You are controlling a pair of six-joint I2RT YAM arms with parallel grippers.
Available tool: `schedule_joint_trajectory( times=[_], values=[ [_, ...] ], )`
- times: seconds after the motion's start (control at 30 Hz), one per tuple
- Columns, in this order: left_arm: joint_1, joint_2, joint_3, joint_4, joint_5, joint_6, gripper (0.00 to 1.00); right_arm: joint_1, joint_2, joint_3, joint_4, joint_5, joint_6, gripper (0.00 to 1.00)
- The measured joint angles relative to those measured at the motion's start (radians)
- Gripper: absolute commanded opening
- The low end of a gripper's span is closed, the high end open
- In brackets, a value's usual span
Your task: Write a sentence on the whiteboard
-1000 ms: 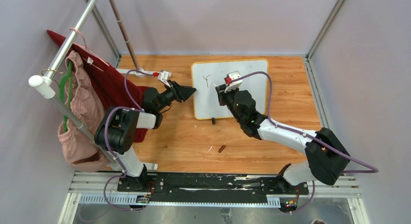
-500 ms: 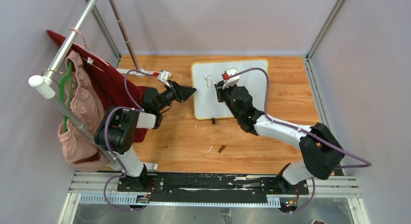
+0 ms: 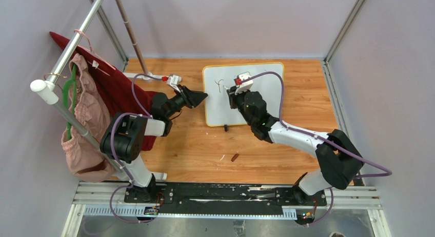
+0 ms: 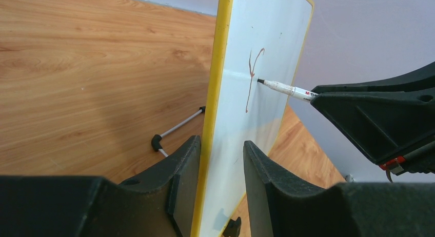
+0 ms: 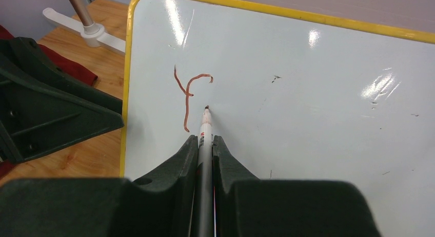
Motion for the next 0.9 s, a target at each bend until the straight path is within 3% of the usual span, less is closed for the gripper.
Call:
schedule_joint_trajectory(
  times=[0.9],
  values=[
    [0.000,0.005,0.000,0.006,0.000,-0.005,0.41,-0.009,-0.034,-0.031,-0.055,-0.004,0.000,0.00]
  ],
)
